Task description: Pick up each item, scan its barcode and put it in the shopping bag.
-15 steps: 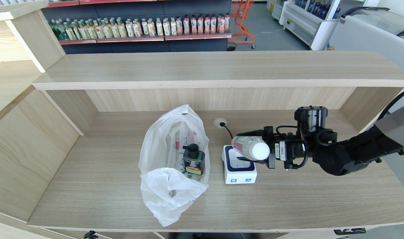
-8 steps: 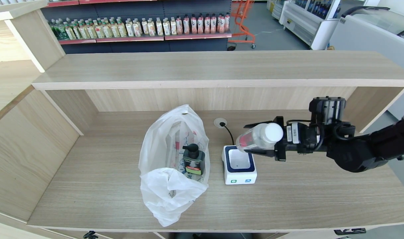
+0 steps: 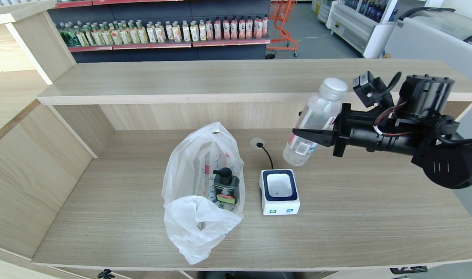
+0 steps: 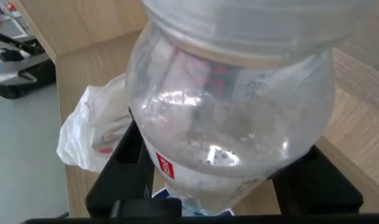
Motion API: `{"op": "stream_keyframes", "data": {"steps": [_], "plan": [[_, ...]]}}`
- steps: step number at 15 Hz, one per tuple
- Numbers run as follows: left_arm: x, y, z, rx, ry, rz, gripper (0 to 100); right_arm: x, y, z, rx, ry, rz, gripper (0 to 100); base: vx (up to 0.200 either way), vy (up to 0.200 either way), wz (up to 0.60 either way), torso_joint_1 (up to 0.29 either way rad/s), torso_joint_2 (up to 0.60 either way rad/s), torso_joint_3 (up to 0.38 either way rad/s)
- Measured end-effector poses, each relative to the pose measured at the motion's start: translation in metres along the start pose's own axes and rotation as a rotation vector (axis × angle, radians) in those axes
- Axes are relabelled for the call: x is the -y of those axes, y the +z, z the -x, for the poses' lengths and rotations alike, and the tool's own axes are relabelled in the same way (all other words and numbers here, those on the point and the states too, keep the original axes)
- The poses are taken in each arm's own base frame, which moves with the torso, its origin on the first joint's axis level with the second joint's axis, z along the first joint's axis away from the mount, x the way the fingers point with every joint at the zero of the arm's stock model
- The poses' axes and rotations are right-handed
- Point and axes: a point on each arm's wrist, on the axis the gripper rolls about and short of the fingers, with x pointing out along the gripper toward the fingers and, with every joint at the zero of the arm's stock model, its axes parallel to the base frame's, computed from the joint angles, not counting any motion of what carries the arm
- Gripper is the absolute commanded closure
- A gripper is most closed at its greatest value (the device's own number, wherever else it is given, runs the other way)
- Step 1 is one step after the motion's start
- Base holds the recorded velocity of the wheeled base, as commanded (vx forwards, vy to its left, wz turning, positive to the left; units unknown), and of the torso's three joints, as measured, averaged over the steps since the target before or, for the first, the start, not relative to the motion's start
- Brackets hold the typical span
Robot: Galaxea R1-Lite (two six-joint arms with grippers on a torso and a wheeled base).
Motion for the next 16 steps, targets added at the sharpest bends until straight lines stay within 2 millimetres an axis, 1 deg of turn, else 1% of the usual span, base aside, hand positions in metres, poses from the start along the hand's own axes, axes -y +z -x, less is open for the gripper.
{"op": "stream_keyframes", "data": {"steps": [1,3,5,8,10,12,16], "plan": [[0.000,0.000,0.000,0.000,0.000,0.000,0,0.002,-0.002,-0.009,-0.004,-0.017,-0.087,100,0.000,0.000,0.00,0.000,0.00,0.000],[0.000,0.000,0.000,0.000,0.000,0.000,0,0.002,-0.013,-0.029,-0.016,-0.014,-0.169,100,0.000,0.000,0.00,0.000,0.00,0.000],[0.000,0.000,0.000,0.000,0.000,0.000,0,0.002,-0.026,-0.051,-0.024,0.016,-0.198,100,0.000,0.000,0.00,0.000,0.00,0.000],[0.000,0.000,0.000,0.000,0.000,0.000,0,0.002,-0.036,-0.084,-0.007,0.060,-0.209,100,0.000,0.000,0.00,0.000,0.00,0.000],[0.000,0.000,0.000,0.000,0.000,0.000,0,0.001,-0.045,-0.101,0.011,0.084,-0.206,100,0.000,0.000,0.00,0.000,0.00,0.000],[0.000,0.000,0.000,0.000,0.000,0.000,0,0.003,-0.055,-0.112,0.045,0.086,-0.178,100,0.000,0.000,0.00,0.000,0.00,0.000],[0.000,0.000,0.000,0.000,0.000,0.000,0,0.005,-0.082,-0.121,0.023,0.081,-0.198,100,0.000,0.000,0.00,0.000,0.00,0.000]]}}
